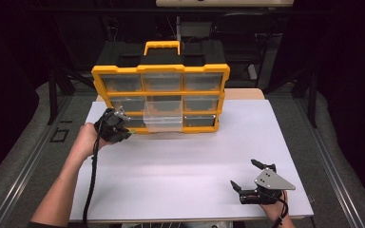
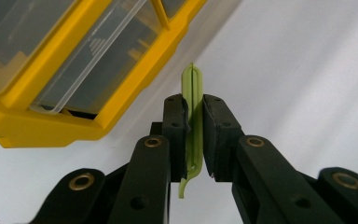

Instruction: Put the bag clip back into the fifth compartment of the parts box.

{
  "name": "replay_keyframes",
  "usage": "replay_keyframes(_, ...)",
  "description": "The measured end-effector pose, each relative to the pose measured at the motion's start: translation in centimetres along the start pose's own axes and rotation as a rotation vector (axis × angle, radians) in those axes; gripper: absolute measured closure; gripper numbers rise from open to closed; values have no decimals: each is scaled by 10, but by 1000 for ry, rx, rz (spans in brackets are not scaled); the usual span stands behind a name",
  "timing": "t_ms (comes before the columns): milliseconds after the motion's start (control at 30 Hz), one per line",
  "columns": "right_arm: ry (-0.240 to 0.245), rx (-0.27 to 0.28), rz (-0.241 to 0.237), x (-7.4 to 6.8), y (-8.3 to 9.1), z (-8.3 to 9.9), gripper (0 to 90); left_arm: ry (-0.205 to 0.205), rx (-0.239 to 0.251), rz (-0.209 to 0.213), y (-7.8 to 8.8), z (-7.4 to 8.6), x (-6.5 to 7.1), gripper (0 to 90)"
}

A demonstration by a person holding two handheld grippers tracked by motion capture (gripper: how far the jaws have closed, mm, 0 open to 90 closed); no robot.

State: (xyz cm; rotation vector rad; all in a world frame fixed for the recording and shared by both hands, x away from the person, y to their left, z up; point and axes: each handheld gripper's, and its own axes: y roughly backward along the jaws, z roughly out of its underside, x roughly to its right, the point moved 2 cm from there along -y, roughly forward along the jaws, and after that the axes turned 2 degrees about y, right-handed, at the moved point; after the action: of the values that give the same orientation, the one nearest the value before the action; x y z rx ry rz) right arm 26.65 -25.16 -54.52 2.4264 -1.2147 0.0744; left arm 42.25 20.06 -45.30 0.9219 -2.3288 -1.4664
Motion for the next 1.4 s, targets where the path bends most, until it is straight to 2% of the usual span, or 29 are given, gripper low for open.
replay_keyframes(667, -1, 1, -1, 0, 0, 0, 16, -22, -8, 13, 16, -15, -10, 804)
replay_keyframes(867, -1, 0, -1, 0, 0, 0, 16, -46, -17, 5, 24, -21, -13, 804)
replay_keyframes(1400, 0, 2, 3, 0, 0, 0, 16, -71, -16, -17, 44, -36, -19, 804)
